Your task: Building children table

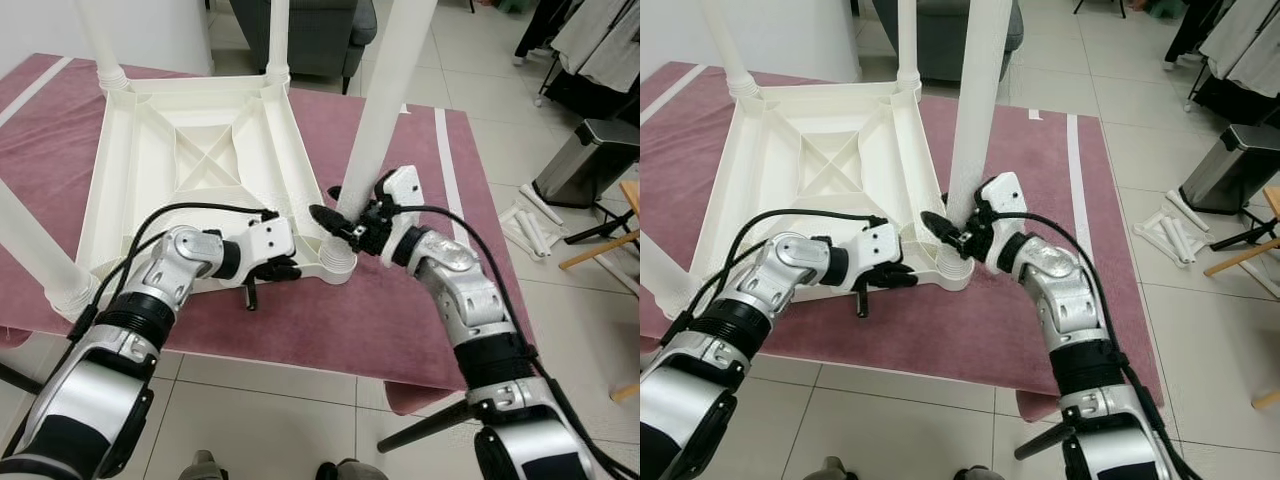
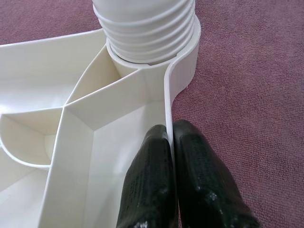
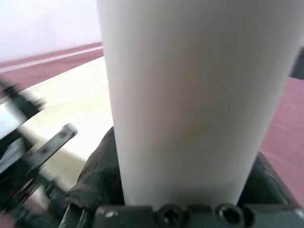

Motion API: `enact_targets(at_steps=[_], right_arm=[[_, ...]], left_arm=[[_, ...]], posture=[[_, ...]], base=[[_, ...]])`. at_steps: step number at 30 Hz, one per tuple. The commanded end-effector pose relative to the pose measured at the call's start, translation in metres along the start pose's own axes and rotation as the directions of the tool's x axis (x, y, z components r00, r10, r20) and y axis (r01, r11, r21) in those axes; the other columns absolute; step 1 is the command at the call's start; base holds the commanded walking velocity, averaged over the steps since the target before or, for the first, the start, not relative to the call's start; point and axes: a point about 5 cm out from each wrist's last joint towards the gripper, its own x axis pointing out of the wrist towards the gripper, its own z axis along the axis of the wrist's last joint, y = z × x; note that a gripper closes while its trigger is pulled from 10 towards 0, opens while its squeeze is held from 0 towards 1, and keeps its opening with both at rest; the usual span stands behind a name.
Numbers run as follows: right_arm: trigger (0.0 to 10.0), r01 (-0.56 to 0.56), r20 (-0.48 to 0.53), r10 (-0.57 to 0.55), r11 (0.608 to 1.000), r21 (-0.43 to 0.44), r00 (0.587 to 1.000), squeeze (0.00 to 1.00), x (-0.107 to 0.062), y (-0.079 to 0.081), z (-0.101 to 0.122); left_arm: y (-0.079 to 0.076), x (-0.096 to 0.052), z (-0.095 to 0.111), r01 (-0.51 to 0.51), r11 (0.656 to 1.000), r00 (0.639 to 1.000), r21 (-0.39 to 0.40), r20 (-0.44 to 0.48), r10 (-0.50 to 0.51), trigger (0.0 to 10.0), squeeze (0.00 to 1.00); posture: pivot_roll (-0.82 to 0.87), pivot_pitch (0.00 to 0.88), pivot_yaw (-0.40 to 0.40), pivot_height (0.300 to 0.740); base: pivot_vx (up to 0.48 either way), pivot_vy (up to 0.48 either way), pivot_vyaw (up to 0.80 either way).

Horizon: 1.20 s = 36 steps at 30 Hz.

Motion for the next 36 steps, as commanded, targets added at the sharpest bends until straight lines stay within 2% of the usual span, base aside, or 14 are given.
enact_targets(at_steps=[1,12,17,22,23,24,25,26,27,28,29,32,33,36], right_arm=[[0.0,0.291,-0.264,-0.28,0.957,0.0,0.923,0.0,-0.023,-0.024,-0.052],[0.0,0.581,-0.272,-0.564,0.814,-0.026,0.779,0.0,-0.035,0.001,-0.064],[0.0,0.724,-0.305,-0.705,0.687,-0.067,0.641,0.0,-0.046,0.012,-0.072],[0.0,0.756,-0.283,-0.735,0.653,-0.048,0.617,0.0,-0.045,0.016,-0.069],[0.0,0.733,-0.268,-0.712,0.68,-0.032,0.649,0.0,-0.042,0.018,-0.066],[3.0,0.717,-0.254,-0.699,0.696,-0.03,0.668,0.0,-0.039,0.019,-0.064],[3.0,0.717,-0.254,-0.699,0.696,-0.03,0.668,0.0,-0.039,0.019,-0.064],[10.0,0.699,-0.247,-0.681,0.715,-0.019,0.689,0.0,-0.037,0.02,-0.062],[10.0,0.699,-0.247,-0.681,0.715,-0.019,0.689,0.0,-0.037,0.02,-0.062],[10.0,0.687,-0.231,-0.671,0.727,-0.014,0.705,0.99,-0.035,0.021,-0.06],[10.0,0.661,-0.209,-0.645,0.75,0.011,0.735,1.0,-0.033,0.022,-0.056],[10.0,0.562,-0.149,-0.547,0.823,0.086,0.824,1.0,-0.024,0.026,-0.044],[10.0,0.522,-0.108,-0.512,0.847,0.101,0.852,0.0,-0.022,0.026,-0.038],[10.0,0.464,-0.035,-0.463,0.88,0.101,0.886,0.0,-0.02,0.025,-0.025]], left_arm=[[-0.008,0.005,0.01,0.093,0.995,0.994,0.041,0.056,-0.095,0.0,0.0],[-0.006,0.002,0.009,0.091,0.995,0.995,0.034,0.046,-0.092,0.0,0.0],[-0.005,0.001,0.009,0.086,0.996,0.995,0.029,0.044,-0.087,0.0,0.0],[-0.005,0.001,0.008,0.084,0.996,0.996,0.027,0.042,-0.085,0.0,0.0],[-0.005,0.001,0.008,0.082,0.996,0.996,0.026,0.042,-0.084,0.0,0.0],[-0.005,0.001,0.008,0.082,0.996,0.996,0.026,0.043,-0.083,0.0,0.0],[-0.005,0.001,0.008,0.082,0.996,0.996,0.026,0.043,-0.083,0.0,0.0],[-0.005,0.001,0.008,0.081,0.996,0.996,0.026,0.043,-0.082,0.0,0.0],[-0.005,0.001,0.008,0.081,0.996,0.996,0.026,0.043,-0.082,0.0,0.0],[-0.004,0.001,0.008,0.081,0.996,0.996,0.026,0.044,-0.082,0.0,0.0],[-0.004,0.001,0.009,0.08,0.996,0.996,0.026,0.044,-0.081,0.0,0.0],[-0.004,0.002,0.009,0.078,0.997,0.996,0.026,0.045,-0.079,0.0,0.0],[-0.004,0.002,0.009,0.078,0.997,0.996,0.026,0.046,-0.08,0.0,0.0],[-0.004,0.001,0.009,0.079,0.997,0.996,0.027,0.047,-0.08,0.0,0.0]], posture=[[0.12,0.085,-0.011,0.74],[0.11,0.086,-0.006,0.74],[0.11,0.09,-0.007,0.74],[0.11,0.089,-0.006,0.74],[0.11,0.089,-0.009,0.74],[0.11,0.087,-0.009,0.74],[0.11,0.087,-0.009,0.74],[0.11,0.087,-0.01,0.74],[0.11,0.087,-0.01,0.74],[0.11,0.086,-0.01,0.74],[0.11,0.085,-0.012,0.74],[0.11,0.084,-0.012,0.74],[0.11,0.084,-0.012,0.74],[0.11,0.083,-0.013,0.74]], base=[[0.0,0.0,0.0],[0.0,0.0,0.0],[0.0,0.0,0.0],[0.0,0.0,0.0],[0.0,0.0,0.0],[0.0,0.0,0.0],[0.0,0.0,0.0],[0.0,0.0,0.0],[0.0,0.0,0.0],[0.0,0.0,0.0],[0.0,0.0,0.0],[0.0,0.0,0.0],[0.0,0.0,0.0],[0.0,0.0,0.0]])
